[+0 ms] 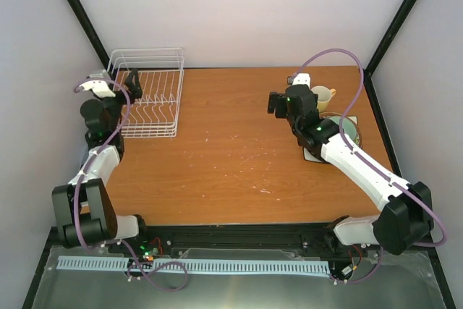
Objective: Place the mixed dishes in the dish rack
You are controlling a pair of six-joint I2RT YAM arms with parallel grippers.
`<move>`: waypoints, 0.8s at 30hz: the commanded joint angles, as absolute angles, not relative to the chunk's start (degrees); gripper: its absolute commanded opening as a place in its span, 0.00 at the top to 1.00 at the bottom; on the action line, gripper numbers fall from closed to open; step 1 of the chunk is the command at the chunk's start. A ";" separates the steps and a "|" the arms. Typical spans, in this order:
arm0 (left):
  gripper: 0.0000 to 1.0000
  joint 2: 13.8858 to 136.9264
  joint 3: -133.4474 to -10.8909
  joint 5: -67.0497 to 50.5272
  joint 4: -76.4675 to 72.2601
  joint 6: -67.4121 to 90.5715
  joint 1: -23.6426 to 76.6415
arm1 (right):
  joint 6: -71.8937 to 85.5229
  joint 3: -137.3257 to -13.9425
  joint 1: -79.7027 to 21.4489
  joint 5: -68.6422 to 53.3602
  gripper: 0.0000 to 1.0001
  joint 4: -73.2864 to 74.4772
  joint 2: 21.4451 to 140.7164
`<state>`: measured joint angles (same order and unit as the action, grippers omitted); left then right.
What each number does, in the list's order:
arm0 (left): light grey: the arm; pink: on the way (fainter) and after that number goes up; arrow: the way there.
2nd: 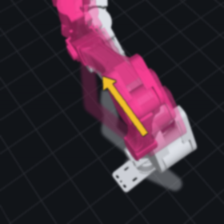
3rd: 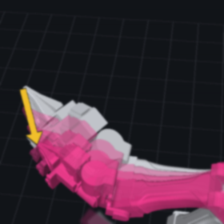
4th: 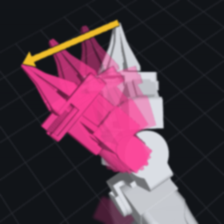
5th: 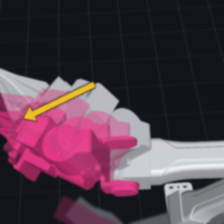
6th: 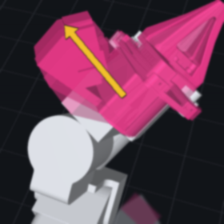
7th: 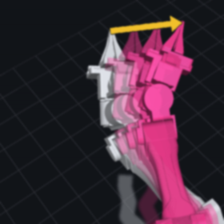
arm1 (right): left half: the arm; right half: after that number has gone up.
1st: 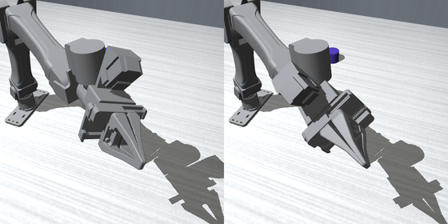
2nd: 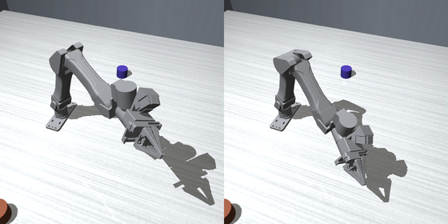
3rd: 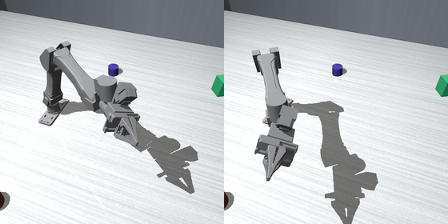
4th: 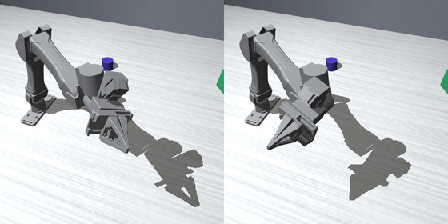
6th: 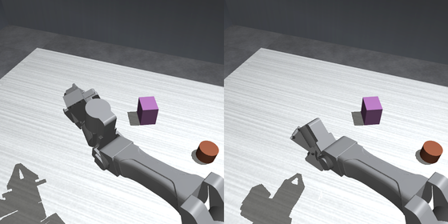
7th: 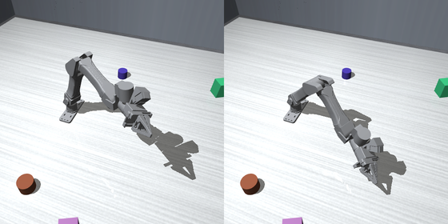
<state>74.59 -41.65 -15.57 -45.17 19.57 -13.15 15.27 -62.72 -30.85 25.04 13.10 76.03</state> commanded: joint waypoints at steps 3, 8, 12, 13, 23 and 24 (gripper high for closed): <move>0.00 77.89 -48.96 -35.16 -37.84 24.73 -13.25 | 13.50 -62.55 -30.94 23.30 0.00 13.57 73.98; 0.01 73.74 -57.71 -38.09 -26.52 23.62 -13.23 | 10.40 -61.97 -30.85 19.19 0.00 13.74 74.10; 0.03 72.03 -68.58 -35.90 -10.99 18.52 -13.18 | 7.63 -65.00 -30.76 13.91 0.00 16.14 77.23; 0.05 71.91 -70.98 -34.02 -6.43 16.62 -13.18 | 7.34 -67.44 -30.76 12.09 0.00 17.98 78.87; 0.12 83.87 -97.07 -10.97 37.74 5.19 -13.21 | 10.65 -113.88 -40.90 0.28 0.53 48.34 110.97; 0.13 84.45 -96.75 -9.38 38.70 4.86 -13.23 | 12.31 -118.06 -40.95 -2.24 0.57 50.12 114.13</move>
<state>79.90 -95.96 -19.94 19.07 10.31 -13.06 9.06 -104.90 -38.65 6.48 35.27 104.27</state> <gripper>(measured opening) 0.886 0.485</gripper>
